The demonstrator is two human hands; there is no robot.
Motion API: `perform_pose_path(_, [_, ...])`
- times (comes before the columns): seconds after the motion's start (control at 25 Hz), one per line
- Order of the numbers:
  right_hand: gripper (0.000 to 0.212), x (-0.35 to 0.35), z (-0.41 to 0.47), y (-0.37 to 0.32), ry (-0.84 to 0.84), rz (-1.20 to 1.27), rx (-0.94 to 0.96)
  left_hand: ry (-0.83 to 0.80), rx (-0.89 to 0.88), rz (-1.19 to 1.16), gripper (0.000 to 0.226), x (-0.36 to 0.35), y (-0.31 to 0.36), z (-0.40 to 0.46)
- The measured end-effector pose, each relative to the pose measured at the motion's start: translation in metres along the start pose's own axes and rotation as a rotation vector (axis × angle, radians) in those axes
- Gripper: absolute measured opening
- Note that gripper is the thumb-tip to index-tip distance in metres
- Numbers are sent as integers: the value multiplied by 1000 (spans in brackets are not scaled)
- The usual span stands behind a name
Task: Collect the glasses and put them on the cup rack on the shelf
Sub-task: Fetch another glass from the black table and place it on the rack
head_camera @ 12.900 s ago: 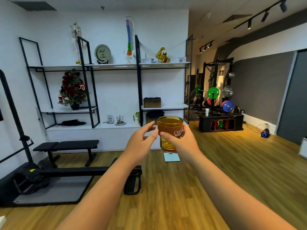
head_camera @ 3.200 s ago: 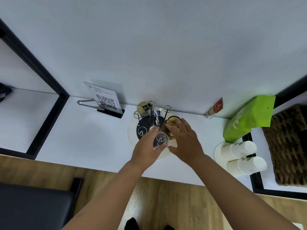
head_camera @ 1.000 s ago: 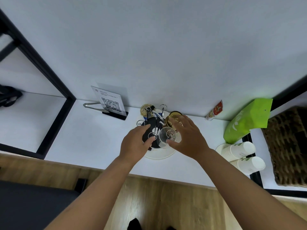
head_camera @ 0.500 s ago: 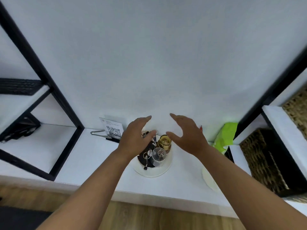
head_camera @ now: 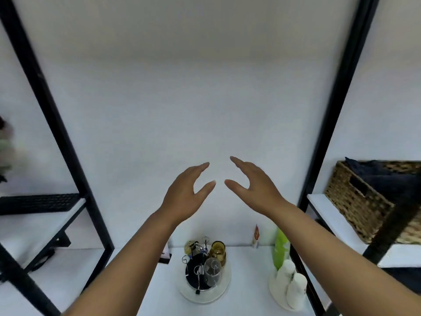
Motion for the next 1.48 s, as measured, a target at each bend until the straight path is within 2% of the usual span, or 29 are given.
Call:
perform_pose_path(0.24, [72,57,-34,-43,156,11,-81,-70,-78,-96,59,30,43,-9])
perform_pose_path(0.44, [70,115,-86,-57,309,-60,-155,-166,-174,-206,58,11,93,-26])
perform_pose_path(0.6, [77,196,-139,-59,425,-170,-218,-284,-292,-316,56,-25,163,-43])
perform_pose_path(0.8, [75,306,-205,-64,577,-298,-312,-382,-446,-460,59,-75,268,-62])
perform_pose_path(1.0, [79,408,-282,-59,719,-452,-422,-511,-554,-576,70,-132,377,-98])
perform_pose_path(1.2, [70,491,-355,-34,790,-591,-483,-589,-625,-649,57,-194,472,-144])
perform_pose_path(1.48, [73,593,-441,10,824,-652,-573,-671,-666,-752,60,-281,596,-210])
Point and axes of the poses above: each hand's wrist, its own z-axis towards the middle knuckle, its own x-axis out of the back of the hand, y = z × x, the point moved 2 cm from there along z, towards the middle knuckle, and after that the axes turned 11 degrees about y, right-handed, at the moved point
